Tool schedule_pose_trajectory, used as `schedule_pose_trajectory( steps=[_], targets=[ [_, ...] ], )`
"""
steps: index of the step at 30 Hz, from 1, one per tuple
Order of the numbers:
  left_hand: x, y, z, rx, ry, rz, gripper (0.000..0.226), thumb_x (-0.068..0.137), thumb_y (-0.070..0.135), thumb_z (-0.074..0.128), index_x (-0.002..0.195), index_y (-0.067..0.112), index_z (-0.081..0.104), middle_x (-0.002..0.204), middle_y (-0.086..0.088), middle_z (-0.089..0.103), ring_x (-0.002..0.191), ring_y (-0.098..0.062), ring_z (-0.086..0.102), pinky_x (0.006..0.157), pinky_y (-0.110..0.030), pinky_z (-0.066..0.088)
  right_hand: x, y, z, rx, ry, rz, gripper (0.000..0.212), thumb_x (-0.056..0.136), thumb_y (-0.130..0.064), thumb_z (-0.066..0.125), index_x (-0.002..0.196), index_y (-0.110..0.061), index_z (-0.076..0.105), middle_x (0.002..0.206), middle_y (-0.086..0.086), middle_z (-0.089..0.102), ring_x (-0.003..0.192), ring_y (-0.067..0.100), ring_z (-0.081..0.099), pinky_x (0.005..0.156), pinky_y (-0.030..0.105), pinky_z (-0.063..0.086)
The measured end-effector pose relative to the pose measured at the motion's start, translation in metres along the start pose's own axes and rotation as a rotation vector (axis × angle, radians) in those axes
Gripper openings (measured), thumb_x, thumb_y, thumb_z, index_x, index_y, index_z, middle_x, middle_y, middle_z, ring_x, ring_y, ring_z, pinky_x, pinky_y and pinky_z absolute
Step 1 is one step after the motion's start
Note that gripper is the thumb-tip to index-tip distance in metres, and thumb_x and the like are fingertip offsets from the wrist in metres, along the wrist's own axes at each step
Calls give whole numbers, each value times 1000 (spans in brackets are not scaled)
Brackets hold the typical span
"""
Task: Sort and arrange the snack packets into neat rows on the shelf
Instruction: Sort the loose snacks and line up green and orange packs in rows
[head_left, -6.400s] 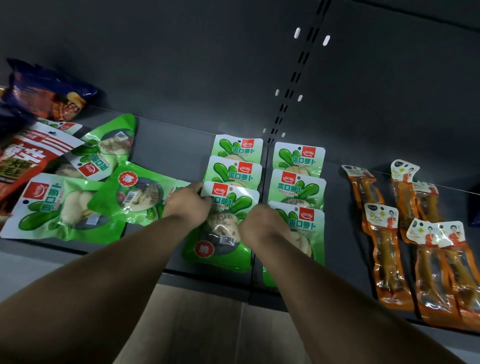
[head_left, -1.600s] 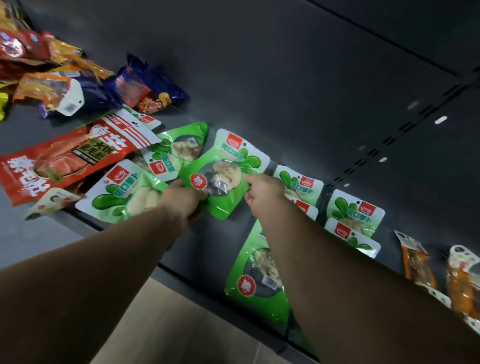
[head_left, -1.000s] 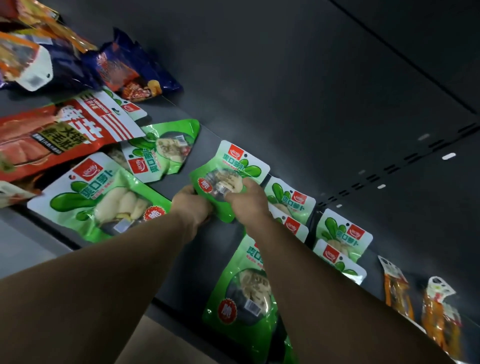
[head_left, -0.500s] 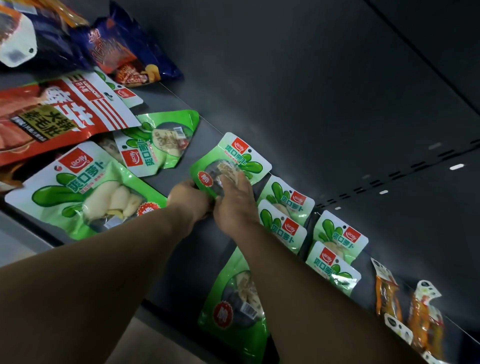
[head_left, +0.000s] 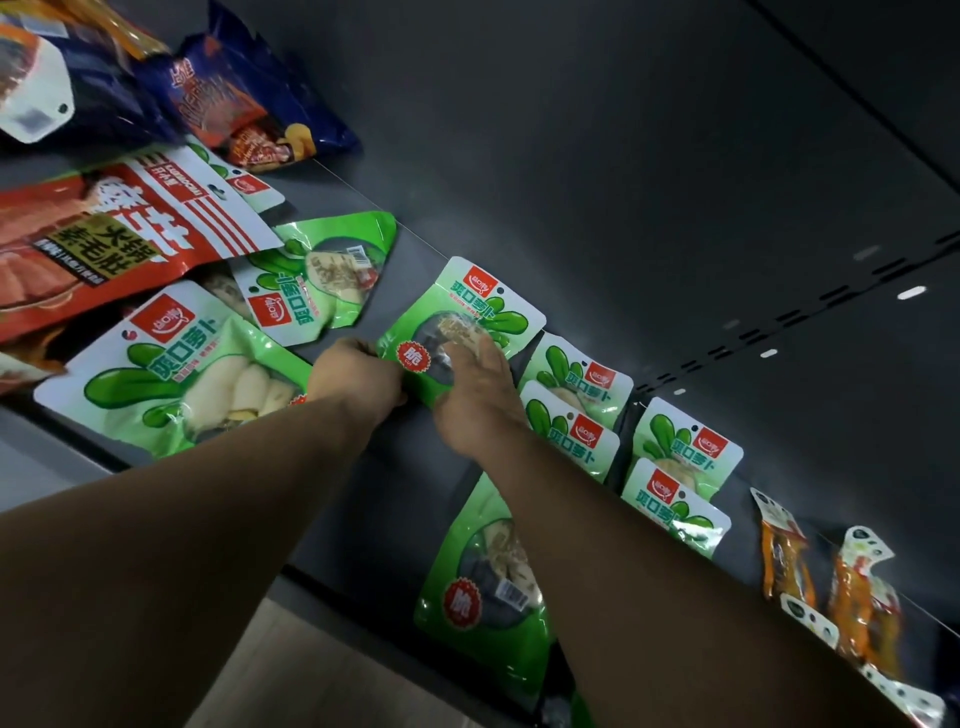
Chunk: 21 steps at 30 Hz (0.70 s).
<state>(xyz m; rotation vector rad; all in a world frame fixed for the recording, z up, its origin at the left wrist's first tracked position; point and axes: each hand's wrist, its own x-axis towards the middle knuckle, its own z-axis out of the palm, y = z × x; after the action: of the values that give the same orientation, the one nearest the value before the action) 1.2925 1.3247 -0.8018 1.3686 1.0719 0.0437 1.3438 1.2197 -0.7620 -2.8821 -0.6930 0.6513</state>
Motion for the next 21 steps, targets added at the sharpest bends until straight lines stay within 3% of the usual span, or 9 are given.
schedule_pose_trajectory(
  steps=[4,10,16,19,21],
  targets=[
    [-6,-1,-5,18,-16,3,12,79,5,62,74,13,55,80,-16,70,84,-33,69,81,-49,56,-1,1,-2,-1,-16,0,67,90,-11,51,149,-23,22,160,6,-4,147,25,0,118,39,17],
    [-14,1,-7,56,-64,12,13,82,6,61,71,12,57,75,-13,69,82,-30,70,75,-38,53,-5,0,-3,2,-29,2,68,90,-11,51,149,-24,21,160,5,-5,147,26,-1,119,40,16],
    [-16,2,-9,77,-58,42,12,81,8,61,71,13,57,78,-13,71,83,-31,69,80,-43,54,-9,0,-7,-6,-45,11,68,91,-11,49,151,-20,17,160,4,-5,147,25,-1,119,41,16],
    [-19,4,-15,78,-49,71,6,81,8,62,82,12,58,90,-16,71,87,-34,69,86,-48,54,-11,-1,-9,1,-45,18,68,91,-8,46,151,-19,16,160,3,-5,147,23,-1,118,39,17],
    [-22,5,-19,123,-19,101,26,80,11,61,105,16,60,105,-16,69,96,-34,66,90,-47,52,-12,-3,-9,5,-37,14,67,92,-9,47,151,-18,17,160,3,-4,147,23,0,119,38,16]
  ],
)
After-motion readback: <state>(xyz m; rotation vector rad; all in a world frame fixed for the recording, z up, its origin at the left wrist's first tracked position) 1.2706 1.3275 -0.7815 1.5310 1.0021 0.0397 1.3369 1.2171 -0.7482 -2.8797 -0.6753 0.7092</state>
